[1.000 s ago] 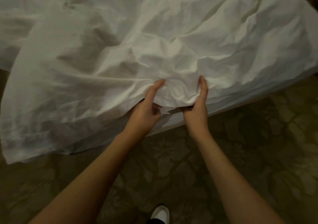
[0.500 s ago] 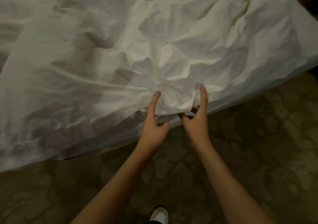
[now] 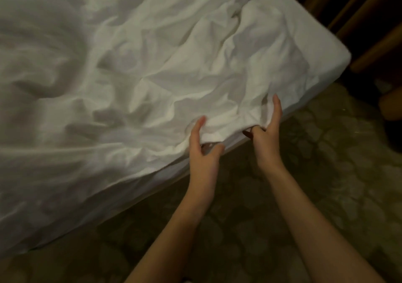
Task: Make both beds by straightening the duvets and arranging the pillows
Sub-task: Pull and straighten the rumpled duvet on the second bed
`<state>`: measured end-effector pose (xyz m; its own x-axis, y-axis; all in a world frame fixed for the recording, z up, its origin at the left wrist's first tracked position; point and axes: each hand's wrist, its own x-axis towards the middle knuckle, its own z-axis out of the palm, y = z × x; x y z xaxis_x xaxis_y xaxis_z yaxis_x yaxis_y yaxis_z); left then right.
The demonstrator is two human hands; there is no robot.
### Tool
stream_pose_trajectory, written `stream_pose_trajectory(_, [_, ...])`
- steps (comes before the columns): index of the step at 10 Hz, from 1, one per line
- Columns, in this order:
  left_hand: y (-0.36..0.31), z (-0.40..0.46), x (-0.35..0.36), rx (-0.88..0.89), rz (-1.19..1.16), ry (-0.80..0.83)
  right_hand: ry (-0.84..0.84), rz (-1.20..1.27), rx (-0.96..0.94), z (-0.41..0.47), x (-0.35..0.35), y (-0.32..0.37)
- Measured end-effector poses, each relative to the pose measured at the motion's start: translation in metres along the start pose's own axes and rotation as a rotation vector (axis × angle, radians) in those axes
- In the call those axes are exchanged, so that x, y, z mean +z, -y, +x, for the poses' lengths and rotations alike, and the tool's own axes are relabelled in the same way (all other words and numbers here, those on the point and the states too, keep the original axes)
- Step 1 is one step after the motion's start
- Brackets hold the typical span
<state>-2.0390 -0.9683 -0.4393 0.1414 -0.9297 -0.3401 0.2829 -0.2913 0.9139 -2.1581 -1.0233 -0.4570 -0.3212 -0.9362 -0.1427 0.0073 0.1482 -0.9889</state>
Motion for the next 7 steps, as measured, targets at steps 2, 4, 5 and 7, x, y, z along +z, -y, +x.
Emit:
stream_pose_trajectory(2, [-0.005,0.027,0.054,0.029,-0.047,0.093,-0.017,0.031,0.017,0.044,-0.018,0.022])
stream_pose_trajectory(4, [-0.001,0.033,0.096,0.101,-0.055,0.072,-0.085,0.033,0.072,0.079,-0.041,0.025])
stream_pose_trajectory(5, [0.004,0.04,0.125,0.127,0.008,0.098,-0.098,0.053,0.084,0.104,-0.063,0.02])
stream_pose_trajectory(7, [0.009,0.079,0.182,0.16,0.017,-0.029,-0.006,-0.007,0.108,0.165,-0.095,0.021])
